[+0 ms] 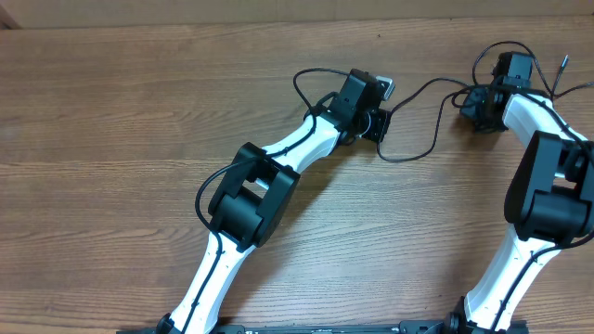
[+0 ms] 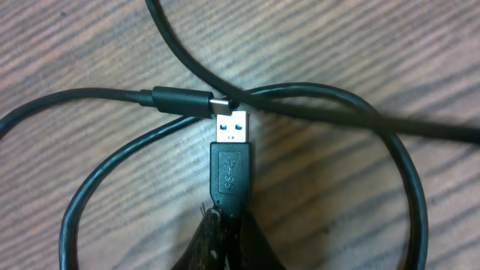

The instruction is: Untangle cables

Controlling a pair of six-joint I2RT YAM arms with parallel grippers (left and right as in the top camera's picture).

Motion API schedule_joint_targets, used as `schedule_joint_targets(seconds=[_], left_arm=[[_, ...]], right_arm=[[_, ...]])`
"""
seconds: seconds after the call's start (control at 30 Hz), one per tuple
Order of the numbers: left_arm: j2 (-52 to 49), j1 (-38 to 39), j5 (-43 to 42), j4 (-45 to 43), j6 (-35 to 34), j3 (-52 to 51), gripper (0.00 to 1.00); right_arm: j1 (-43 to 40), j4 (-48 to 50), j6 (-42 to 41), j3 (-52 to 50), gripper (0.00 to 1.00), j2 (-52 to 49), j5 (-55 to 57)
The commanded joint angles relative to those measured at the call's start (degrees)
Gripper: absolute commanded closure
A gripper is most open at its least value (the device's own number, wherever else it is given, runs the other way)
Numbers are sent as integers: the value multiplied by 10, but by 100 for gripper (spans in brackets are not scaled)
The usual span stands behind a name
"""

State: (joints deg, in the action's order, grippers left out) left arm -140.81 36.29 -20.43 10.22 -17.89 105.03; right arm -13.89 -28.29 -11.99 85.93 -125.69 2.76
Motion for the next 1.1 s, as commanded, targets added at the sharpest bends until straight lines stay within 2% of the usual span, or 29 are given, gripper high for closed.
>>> schedule_joint_targets(seconds=[0.0, 0.1, 0.23, 0.37, 0.67, 0.87, 1.07], left_arm=[[-14, 2, -34, 24, 7, 5, 96], [-14, 2, -65, 63, 24, 5, 96], [-14, 2, -66, 123, 51, 5, 96], [-13, 2, -66, 168, 106, 5, 96], [-12, 9, -64, 239, 181, 5, 96], [-12, 36, -64, 258, 197, 5, 96], [-12, 67, -62, 257, 197, 5, 96]], right_arm=[[-6, -41, -16, -89, 96, -65, 16], [-7, -65, -42, -91, 96, -65, 16], [-7, -95, -75, -99, 96, -65, 16], [-7, -92, -95, -128, 96, -63, 16], [-6, -5, -160, -276, 96, -9, 14], [-4, 41, -213, -369, 96, 27, -1], [-4, 69, -260, -419, 96, 27, -1]])
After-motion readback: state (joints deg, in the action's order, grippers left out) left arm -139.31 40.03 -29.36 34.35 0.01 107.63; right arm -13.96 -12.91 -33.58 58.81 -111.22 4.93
